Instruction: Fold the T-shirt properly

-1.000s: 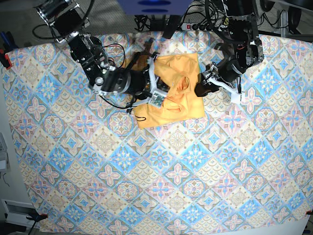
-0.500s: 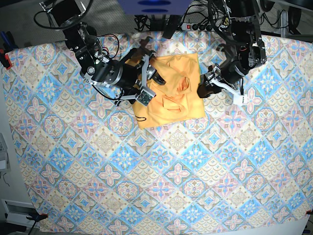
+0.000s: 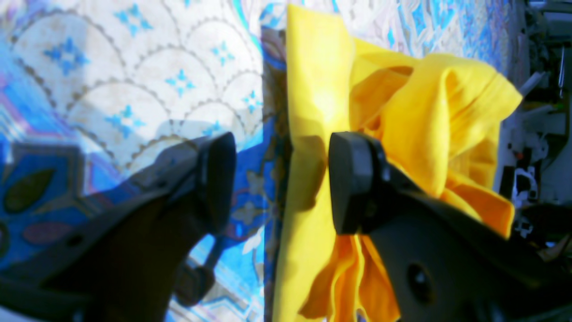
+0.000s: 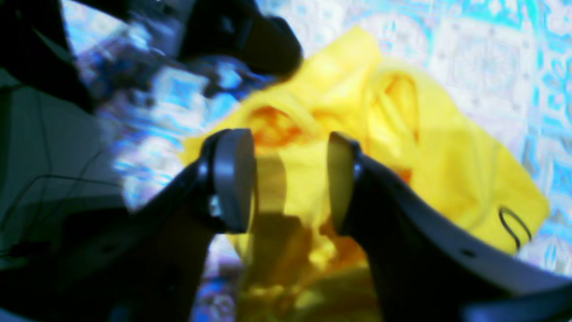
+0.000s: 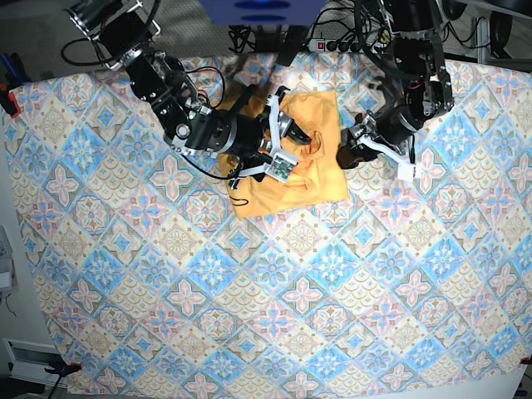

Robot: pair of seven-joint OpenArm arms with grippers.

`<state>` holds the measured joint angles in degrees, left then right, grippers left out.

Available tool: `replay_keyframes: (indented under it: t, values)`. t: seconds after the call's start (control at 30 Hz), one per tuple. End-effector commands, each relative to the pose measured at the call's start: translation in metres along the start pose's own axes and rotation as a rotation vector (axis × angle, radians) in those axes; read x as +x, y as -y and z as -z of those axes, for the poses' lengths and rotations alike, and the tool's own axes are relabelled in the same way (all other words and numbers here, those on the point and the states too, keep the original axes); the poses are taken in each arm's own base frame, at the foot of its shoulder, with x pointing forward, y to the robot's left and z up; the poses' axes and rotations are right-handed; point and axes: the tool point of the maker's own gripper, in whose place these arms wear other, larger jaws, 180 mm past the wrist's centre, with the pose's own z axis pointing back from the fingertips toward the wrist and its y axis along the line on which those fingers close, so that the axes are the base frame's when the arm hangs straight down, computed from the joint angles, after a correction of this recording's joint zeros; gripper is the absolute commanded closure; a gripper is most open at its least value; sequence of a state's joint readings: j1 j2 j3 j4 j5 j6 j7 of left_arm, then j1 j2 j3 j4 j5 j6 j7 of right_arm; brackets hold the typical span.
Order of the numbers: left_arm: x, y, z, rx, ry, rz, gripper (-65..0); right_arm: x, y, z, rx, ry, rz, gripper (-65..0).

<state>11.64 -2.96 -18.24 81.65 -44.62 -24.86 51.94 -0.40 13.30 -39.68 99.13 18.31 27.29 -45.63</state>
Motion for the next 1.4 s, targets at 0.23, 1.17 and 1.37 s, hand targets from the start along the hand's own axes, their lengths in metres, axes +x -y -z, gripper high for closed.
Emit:
replay_keyframes:
  t: [0.23,1.17,1.37]
  values:
    - [0.011,0.005,-0.002,-0.019,0.034,0.012,-33.3,-0.005,0.004,0.005,0.006,-0.009,0.01,-6.3]
    - [-0.01,-0.011,0.008,-0.001,-0.02,-0.058,-33.3,-0.009,-0.016,-0.018,0.013,-0.016,-0.023,-28.9]
    - [-0.008,-0.01,0.009,-0.003,-0.018,-0.057,-33.3,-0.018,-0.012,-0.005,-0.01,-0.058,-0.028,-29.3]
